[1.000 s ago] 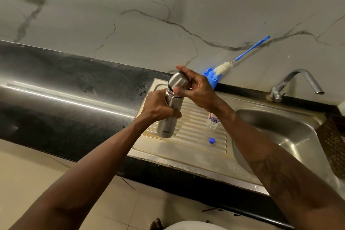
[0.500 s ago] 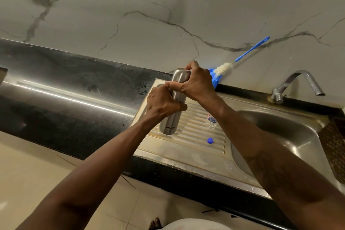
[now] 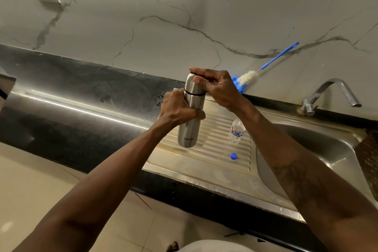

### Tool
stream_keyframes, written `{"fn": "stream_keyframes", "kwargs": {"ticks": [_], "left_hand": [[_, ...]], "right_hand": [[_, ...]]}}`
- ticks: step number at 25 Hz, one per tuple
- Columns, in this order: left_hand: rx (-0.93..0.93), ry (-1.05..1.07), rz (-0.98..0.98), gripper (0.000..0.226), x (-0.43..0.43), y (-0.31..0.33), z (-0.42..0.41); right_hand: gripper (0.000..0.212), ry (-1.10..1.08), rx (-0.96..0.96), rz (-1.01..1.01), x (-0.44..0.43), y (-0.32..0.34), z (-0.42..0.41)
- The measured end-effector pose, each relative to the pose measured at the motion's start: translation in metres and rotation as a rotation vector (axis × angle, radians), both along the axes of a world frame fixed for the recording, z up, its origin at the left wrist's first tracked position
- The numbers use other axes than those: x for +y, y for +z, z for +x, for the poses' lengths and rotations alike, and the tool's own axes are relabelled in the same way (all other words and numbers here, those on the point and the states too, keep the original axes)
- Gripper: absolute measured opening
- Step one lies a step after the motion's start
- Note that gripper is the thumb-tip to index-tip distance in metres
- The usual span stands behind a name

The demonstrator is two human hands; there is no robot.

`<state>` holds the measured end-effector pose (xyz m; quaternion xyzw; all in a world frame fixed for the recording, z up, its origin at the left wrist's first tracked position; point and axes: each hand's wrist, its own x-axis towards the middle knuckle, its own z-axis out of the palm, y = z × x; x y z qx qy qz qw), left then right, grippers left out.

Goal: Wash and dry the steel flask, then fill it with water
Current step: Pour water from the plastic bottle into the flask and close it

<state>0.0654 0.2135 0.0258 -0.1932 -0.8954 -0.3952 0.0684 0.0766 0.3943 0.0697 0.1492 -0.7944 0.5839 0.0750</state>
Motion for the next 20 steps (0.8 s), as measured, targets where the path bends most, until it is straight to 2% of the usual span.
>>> {"fn": "stream_keyframes", "kwargs": {"ticks": [5, 10, 13, 15, 20], "left_hand": [[0.049, 0.177, 0.016, 0.061, 0.013, 0.000, 0.005], [0.068, 0.269, 0.008, 0.066, 0.013, -0.003, 0.007], [0.110, 0.268, 0.041, 0.065, 0.001, -0.007, 0.004], [0.136, 0.274, 0.077, 0.061, -0.011, -0.005, -0.003], [0.155, 0.223, 0.045, 0.072, -0.058, -0.011, -0.016]], "right_hand": [[0.055, -0.167, 0.071, -0.030, -0.014, 0.003, -0.001], [0.072, -0.350, 0.137, 0.108, -0.030, -0.008, 0.000], [0.096, -0.340, 0.078, 0.133, -0.042, -0.017, 0.001], [0.105, -0.279, 0.040, 0.110, -0.054, -0.019, 0.003], [0.081, -0.183, -0.023, 0.205, -0.083, -0.022, -0.004]]}}
